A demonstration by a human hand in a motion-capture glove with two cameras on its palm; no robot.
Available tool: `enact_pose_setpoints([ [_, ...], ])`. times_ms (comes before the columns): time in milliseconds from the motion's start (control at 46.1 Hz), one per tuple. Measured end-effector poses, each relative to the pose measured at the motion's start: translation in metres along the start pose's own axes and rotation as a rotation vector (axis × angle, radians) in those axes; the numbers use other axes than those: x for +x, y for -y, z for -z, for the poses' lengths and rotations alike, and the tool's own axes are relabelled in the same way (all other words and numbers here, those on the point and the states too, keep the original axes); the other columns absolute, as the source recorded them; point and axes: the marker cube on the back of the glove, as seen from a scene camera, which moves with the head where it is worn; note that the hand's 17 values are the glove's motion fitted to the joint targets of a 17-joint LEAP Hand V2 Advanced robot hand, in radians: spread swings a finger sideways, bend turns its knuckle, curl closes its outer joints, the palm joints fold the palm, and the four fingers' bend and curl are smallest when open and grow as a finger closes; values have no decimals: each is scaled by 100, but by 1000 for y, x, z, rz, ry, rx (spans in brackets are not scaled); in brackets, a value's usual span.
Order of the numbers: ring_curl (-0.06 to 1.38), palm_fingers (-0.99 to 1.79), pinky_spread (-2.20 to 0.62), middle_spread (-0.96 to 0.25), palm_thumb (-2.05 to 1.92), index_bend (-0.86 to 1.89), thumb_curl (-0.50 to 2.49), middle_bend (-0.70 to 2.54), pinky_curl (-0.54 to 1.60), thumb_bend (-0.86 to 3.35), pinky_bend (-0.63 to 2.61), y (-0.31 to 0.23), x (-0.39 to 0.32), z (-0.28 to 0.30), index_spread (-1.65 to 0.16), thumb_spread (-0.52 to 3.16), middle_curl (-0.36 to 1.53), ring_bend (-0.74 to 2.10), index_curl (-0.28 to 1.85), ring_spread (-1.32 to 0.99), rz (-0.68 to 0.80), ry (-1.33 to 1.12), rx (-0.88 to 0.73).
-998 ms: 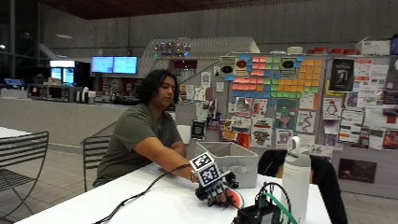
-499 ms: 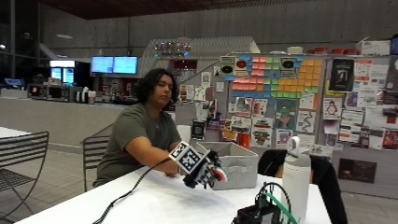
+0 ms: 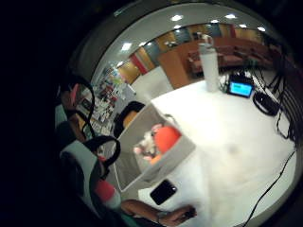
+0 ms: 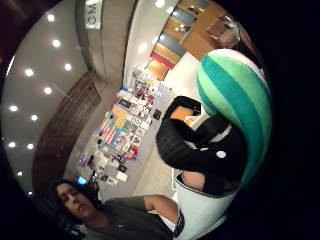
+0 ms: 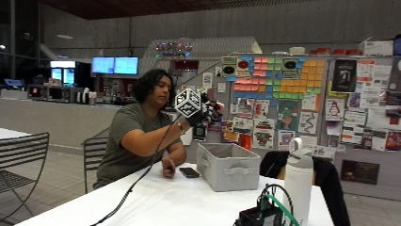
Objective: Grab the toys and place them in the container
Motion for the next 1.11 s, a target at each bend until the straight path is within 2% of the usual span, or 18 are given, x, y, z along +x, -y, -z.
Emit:
enact_pose_setpoints([
  [87, 62, 103, -44, -38, 38, 19, 79, 108, 51, 14, 117, 5, -18, -18, -28, 130, 100, 150, 12, -32, 96, -9, -11],
  [152, 60, 93, -44, -37, 36, 18, 80, 97, 49, 12, 112, 2, -18, -40, -29, 126, 96, 144, 13, -31, 116, -78, -113],
  [239, 57, 41, -37, -35, 22, 24, 70, 67, 51, 5, 112, -5, 0, -59, -29, 134, 86, 125, 19, -30, 98, -154, -231],
  [260, 54, 14, -33, -33, 20, 22, 68, 59, 51, 2, 111, -7, 4, -61, -29, 132, 84, 115, 20, -30, 87, -164, -239],
  [304, 53, 5, -28, -31, 20, 22, 65, 52, 51, 1, 112, -13, 12, -61, -29, 131, 80, 110, 22, -29, 65, -180, -239],
  [434, 39, 12, -19, -28, 18, 22, 59, 43, 41, -3, 108, -33, 47, -41, -30, 130, 72, 96, 22, -29, -7, -102, -169],
  [543, 36, 29, -17, -27, 8, 29, 52, 44, 37, -4, 101, -57, 74, -19, -32, 132, 69, 94, 25, -30, -71, 8, -153],
  [651, 36, 30, -15, -26, 2, 30, 47, 44, 36, -3, 98, -89, 106, 8, -32, 134, 68, 94, 28, -30, -106, 20, -112],
  [803, 35, 35, -14, -25, -1, 32, 42, 46, 34, -2, 93, -134, 145, 32, -33, 136, 67, 91, 31, -30, -114, -116, -64],
  [1107, 34, 41, -13, -26, -1, 34, 36, 50, 31, -1, 81, -186, 180, 33, -35, 137, 65, 89, 36, -32, -59, -470, -185],
])
